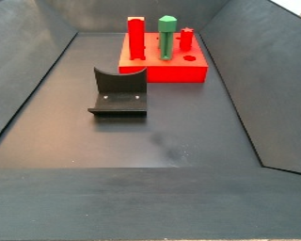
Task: Pick up the square-circle object. Move up. Move to above the board. Insert the square-circle object.
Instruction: Move to above the board, then insert the square-circle object.
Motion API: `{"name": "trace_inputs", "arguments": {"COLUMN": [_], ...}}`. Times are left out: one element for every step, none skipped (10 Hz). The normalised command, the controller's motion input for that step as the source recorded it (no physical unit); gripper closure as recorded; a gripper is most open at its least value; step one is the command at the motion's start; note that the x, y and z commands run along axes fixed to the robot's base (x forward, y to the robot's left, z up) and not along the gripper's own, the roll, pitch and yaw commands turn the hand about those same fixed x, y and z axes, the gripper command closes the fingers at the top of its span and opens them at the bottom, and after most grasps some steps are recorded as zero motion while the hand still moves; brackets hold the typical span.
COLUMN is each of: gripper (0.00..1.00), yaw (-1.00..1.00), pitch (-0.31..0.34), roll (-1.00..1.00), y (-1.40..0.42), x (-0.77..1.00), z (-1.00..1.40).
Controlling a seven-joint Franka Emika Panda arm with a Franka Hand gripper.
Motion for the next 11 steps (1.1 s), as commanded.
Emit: {"name": "trace_inputs", "arguments": {"gripper": [1.00,1.00,1.00,1.00,1.00,1.00,1.00,1.00,1.00,1.00,1.00], "yaw": [0.01,0.41,0.45,0.44,0.38,0.29,0.13,0.00,-0.04,-0.07,-0.06], "pitch": [0.101,0.023,0.000,-0.024,0.000,-0.026,-0.023,-0.026,-0.029,0.000,0.000], "roll": [0.00,0.08,-0.04,-0.08,-0.12,-0.18,-0.19,-0.21,-0.23,-0.16,-0.06], "y": [-0.19,-0.19,-0.29,-0.32,-0.30,-0.21,-0.17,-0.11,0.00,0.00,0.00], "x": [0.03,-0.48,-0.52,-0.50,-0.43,-0.44,-0.33,-0.24,-0.09,0.00,0.00], "z": [0.04,-1.00,-0.47,-0.31,-0.43,-0.63,-0.60,-0.66,-0.60,-0.49,-0.32]}}
